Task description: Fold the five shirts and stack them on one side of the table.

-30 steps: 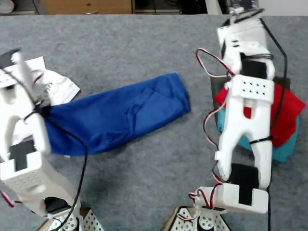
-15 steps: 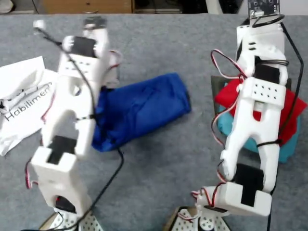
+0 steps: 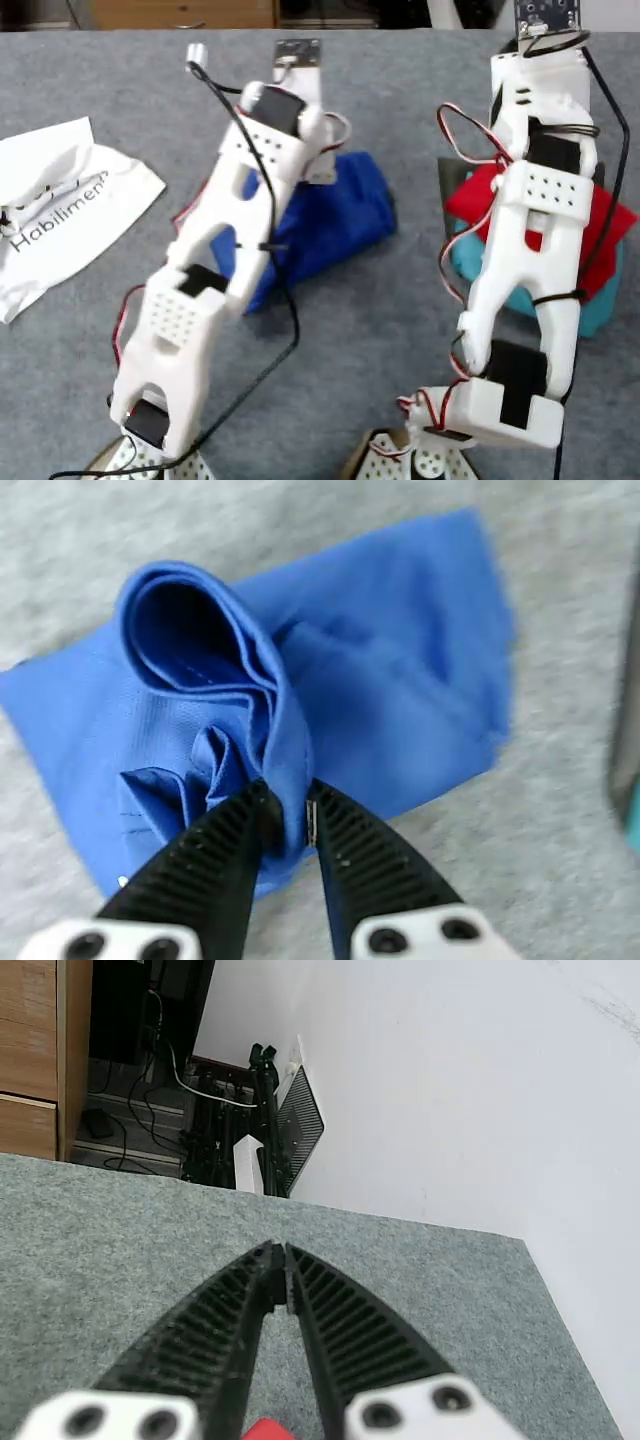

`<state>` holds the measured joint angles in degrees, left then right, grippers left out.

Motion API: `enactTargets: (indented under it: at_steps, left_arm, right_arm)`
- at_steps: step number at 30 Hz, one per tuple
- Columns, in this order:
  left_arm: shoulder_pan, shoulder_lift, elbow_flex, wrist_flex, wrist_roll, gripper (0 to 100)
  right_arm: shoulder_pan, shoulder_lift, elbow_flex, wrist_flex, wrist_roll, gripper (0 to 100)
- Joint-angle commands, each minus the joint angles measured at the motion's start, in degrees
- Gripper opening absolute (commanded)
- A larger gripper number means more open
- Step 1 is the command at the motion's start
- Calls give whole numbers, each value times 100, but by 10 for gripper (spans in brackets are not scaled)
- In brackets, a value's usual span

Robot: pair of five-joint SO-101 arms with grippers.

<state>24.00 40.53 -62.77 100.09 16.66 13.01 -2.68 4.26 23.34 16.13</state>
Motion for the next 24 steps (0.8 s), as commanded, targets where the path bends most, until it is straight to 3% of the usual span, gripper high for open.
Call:
enactTargets:
  at_steps: [1,11,17,20,24]
  left_arm:
    - [220,391,-1143,-220,422,21]
    - [527,1455,-2251,-800,536,27]
    - [176,1473,-2259,-774,1459,200]
    - [-70,1305,-2365,-756,1503,176]
    - [-747,1112,-2769,-422,1451,60]
  right_arm:
    - [286,-391,-119,-105,-62,5]
    - [470,-391,-180,-132,-62,5]
    - [435,-391,-180,-132,-62,9]
    - [418,-374,-180,-123,-35,9]
    - [57,-330,-171,-79,202,7]
